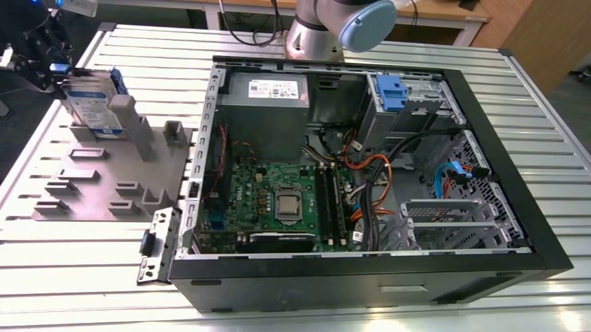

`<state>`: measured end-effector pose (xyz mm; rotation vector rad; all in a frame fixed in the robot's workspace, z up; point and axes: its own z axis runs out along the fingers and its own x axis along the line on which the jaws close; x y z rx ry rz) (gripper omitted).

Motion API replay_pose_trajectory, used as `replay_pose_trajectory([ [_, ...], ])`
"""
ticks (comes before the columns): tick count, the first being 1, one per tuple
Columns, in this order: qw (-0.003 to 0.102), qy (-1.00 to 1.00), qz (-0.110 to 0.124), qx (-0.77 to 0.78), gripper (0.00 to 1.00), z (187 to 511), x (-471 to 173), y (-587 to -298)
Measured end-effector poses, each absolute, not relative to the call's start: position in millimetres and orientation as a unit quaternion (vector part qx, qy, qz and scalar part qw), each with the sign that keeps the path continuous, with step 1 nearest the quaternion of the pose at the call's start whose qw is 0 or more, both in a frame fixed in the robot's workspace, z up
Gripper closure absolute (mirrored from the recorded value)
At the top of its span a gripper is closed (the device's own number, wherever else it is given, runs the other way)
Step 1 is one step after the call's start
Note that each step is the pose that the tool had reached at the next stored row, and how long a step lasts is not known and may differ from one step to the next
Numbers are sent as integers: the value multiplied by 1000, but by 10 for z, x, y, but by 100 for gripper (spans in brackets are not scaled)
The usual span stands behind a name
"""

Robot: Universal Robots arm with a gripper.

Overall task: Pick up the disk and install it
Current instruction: 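Pick up the disk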

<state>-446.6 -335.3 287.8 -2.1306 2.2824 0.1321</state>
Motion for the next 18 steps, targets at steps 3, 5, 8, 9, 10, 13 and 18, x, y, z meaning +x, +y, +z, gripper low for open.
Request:
replay_pose_trajectory([
  [3, 8, 730, 42, -682, 48, 2876, -4466, -3354],
  [5, 8, 730, 42, -682, 49, 2875, -4466, -3354],
  [8, 7, 730, 41, -682, 56, 2872, -4466, -3355],
  [9, 7, 730, 41, -682, 56, 2871, -4466, -3354],
  [10, 6, 730, 40, -682, 56, 2870, -4466, -3354],
  [13, 5, 730, 38, -682, 58, 2871, -4466, -3354],
  [18, 3, 731, 36, -682, 63, 2871, -4466, -3354],
])
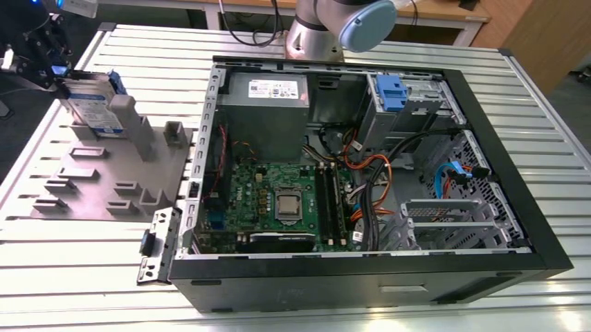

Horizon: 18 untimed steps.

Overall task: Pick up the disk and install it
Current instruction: 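Pick up the disk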

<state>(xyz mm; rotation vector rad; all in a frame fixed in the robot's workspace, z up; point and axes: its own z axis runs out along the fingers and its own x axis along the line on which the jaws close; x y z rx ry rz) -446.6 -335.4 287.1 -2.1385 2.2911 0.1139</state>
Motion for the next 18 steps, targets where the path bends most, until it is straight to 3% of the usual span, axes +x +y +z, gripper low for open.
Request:
replay_pose_trajectory([
  [18, 2, 716, 36, -697, 63, 2871, -4466, -3355],
])
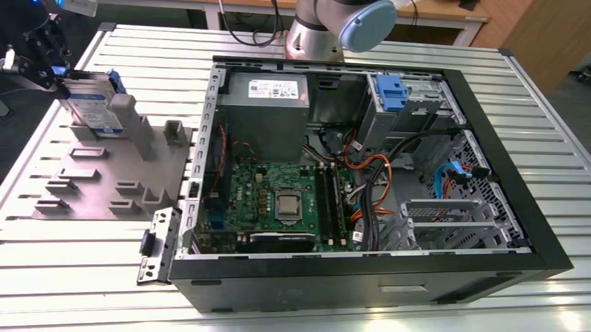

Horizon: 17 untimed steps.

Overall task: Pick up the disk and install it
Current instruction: 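Pick up the disk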

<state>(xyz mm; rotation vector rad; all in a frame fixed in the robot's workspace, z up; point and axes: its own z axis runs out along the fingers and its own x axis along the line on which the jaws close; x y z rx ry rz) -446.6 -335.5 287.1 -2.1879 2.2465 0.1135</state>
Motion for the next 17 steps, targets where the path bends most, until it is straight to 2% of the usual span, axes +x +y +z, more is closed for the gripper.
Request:
replay_pose_trajectory([
  [8, 2, 716, 36, -698, 62, 2871, -4466, -3354],
  [9, 2, 715, 36, -698, 55, 2871, -4466, -3354],
  [14, 2, 715, 36, -698, 55, 2871, -4466, -3354],
  [16, 2, 715, 36, -698, 57, 2871, -4466, -3355],
  [17, 2, 715, 36, -698, 63, 2871, -4466, -3355],
])
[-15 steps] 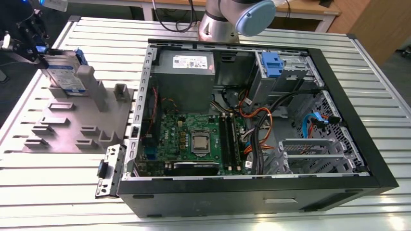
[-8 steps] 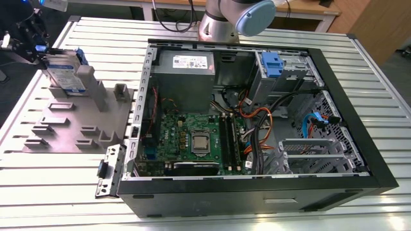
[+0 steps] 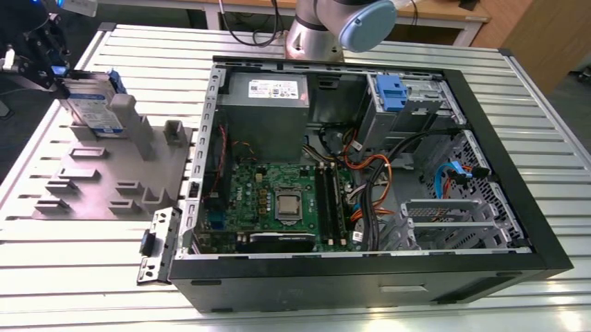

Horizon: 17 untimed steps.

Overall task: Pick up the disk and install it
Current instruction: 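Pick up the disk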

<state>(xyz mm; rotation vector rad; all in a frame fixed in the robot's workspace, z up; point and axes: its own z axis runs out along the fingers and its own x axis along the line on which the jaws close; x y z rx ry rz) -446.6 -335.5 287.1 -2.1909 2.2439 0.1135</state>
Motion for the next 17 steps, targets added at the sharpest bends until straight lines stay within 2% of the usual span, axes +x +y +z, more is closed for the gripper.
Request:
replay_pose_trajectory([
  [17, 2, 715, 36, -698, 64, 2973, -4466, -3354],
])
